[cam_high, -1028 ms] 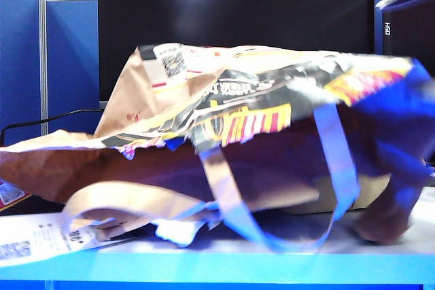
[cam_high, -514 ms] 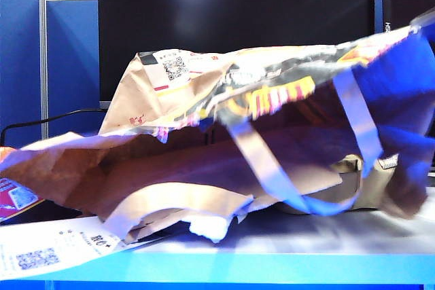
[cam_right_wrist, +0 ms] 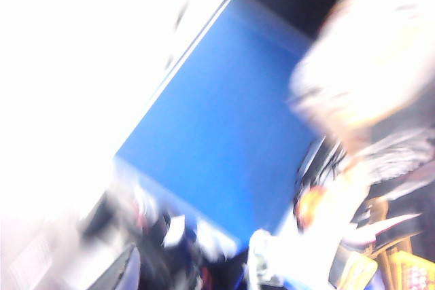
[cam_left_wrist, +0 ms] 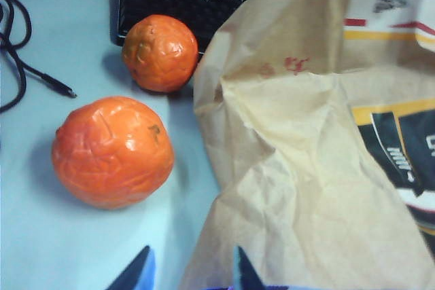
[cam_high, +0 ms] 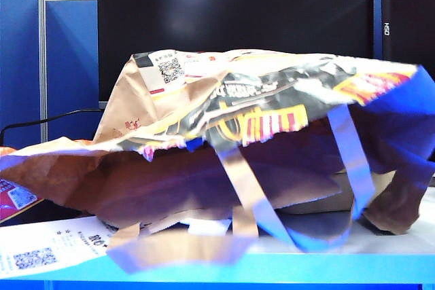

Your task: Open the paper bag and put two oranges into the paper bag.

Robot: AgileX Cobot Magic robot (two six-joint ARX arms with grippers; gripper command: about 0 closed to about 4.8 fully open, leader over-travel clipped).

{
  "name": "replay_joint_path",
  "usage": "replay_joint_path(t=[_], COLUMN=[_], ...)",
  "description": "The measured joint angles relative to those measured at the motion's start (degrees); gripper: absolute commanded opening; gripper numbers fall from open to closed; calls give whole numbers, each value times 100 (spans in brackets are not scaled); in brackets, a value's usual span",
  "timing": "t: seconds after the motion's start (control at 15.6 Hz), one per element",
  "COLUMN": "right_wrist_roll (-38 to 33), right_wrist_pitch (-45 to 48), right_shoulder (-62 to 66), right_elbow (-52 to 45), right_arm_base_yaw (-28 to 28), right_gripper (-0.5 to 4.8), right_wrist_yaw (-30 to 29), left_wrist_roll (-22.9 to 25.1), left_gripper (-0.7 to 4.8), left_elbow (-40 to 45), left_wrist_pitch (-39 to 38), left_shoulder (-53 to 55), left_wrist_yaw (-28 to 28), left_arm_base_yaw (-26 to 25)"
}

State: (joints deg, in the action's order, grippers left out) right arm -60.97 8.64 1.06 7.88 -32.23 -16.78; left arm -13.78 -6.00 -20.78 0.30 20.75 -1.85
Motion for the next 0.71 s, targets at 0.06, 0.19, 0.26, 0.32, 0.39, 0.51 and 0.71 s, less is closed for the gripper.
replay_joint_path(t=[0.06,0.19,0.26,0.32,0.39,0.51,0.71], right_wrist_roll=[695,2509,2927,3884,5838,5904,4826], right_wrist_pitch=[-787,-2439,-2798,-3403,-4271,-4428,-4148], right_shoulder=[125,861,1071,1681,3320,4113,5313], right_elbow=[662,2109,2398,3042,3797,3783,3768], right_arm_base_yaw=[0,-2,-2,-2,-149,-828,-2540], right_gripper=[208,208,208,207,207,208,295], right_wrist_yaw=[-208,-17,48,219,1040,1891,2986], left_wrist_roll=[74,111,111,114,114,111,111], left_gripper=[157,157,157,157,157,157,157], left_elbow=[0,0,0,0,0,-2,-17], left_wrist_pitch=[2,2,2,2,2,2,2], left_shoulder=[0,0,0,0,0,0,-2], left_wrist_yaw=[-7,-44,-46,-55,-59,-59,-59], left_arm_base_yaw=[0,0,0,0,0,0,0])
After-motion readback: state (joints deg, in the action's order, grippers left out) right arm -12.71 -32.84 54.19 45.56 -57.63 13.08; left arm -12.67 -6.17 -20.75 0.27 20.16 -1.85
